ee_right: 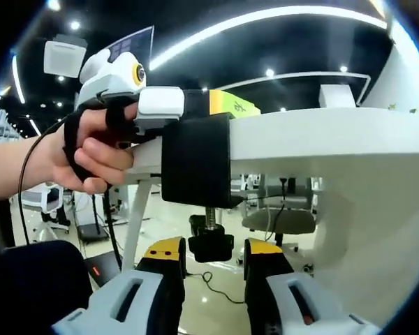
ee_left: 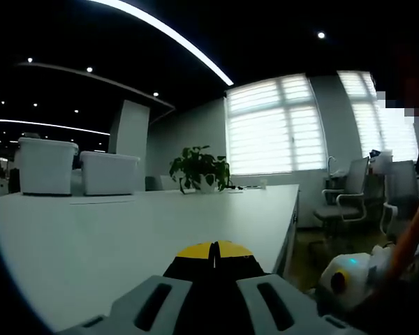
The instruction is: Clamp the fixed fixture on the desktop, loosen the retaining clip, secure it to the edge of the desk, and tighten the retaining clip.
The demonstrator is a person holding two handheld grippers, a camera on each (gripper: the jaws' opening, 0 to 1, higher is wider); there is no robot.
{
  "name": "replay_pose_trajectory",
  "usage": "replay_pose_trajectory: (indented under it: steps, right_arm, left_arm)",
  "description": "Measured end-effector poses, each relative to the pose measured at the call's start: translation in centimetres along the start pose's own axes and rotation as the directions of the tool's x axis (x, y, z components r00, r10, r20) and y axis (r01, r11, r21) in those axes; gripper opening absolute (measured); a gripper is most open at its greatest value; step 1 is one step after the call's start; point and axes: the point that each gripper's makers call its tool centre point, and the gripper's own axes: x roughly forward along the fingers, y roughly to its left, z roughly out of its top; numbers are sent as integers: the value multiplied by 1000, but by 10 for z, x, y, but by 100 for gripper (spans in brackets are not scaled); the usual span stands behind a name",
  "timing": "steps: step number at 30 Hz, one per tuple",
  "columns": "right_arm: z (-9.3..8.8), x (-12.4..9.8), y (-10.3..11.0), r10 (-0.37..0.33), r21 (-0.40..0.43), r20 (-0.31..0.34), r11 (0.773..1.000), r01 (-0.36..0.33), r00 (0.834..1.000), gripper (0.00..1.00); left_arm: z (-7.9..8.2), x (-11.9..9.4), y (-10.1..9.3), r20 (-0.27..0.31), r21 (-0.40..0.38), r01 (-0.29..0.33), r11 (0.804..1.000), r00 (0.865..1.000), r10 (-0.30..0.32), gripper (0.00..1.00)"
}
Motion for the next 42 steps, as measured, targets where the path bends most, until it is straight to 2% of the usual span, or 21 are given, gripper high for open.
replay_pose_trajectory:
  steps: [3,10,15,27,29,31,33,34,35,36,38,39,42]
  right_arm:
    - [4,3,3,4,-10,10,1000,-4,1000,24]
    - [2,2,6,31,1,13,1000,-31,999,23]
    - [1,4,5,120,20,11,993,-120,993,23]
    - [3,3,11,232,-1,1,973,-232,973,23]
    - [3,4,9,195,-21,-11,981,-195,981,24]
    - [5,1,5,122,-12,-3,992,-122,992,26]
    - [8,-7,9,61,71,24,996,-62,998,31]
    - [8,-6,13,66,128,42,989,-71,997,35]
    - [5,-7,16,52,95,24,994,-54,998,38]
    - [4,-9,15,9,44,6,999,-9,1000,41]
    - [5,-7,18,-26,-18,-4,999,26,1000,44]
    - [8,-6,17,-50,-19,18,999,50,999,44]
    - [7,-5,7,-102,-37,13,994,103,995,43]
  left_arm:
    - [0,0,0,0,-1,2,1000,1000,-2,1]
    - [0,-1,1,0,-1,1,1000,1000,-1,1]
    - [0,-1,1,2,2,1,1000,1000,-1,1]
    - [0,0,0,2,3,5,1000,1000,-5,1]
    - [0,0,0,2,3,5,1000,1000,-5,1]
    - [0,0,1,2,3,5,1000,1000,-5,1]
    - [0,0,1,3,5,4,1000,1000,-4,1]
    - [0,0,1,3,5,4,1000,1000,-4,1]
    - [0,0,1,3,6,4,1000,1000,-4,1]
    - [0,0,0,4,7,4,1000,1000,-4,1]
    - [0,0,0,4,7,4,1000,1000,-4,1]
    - [0,0,0,4,7,4,1000,1000,-4,1]
    - [0,0,0,5,8,4,1000,1000,-4,1]
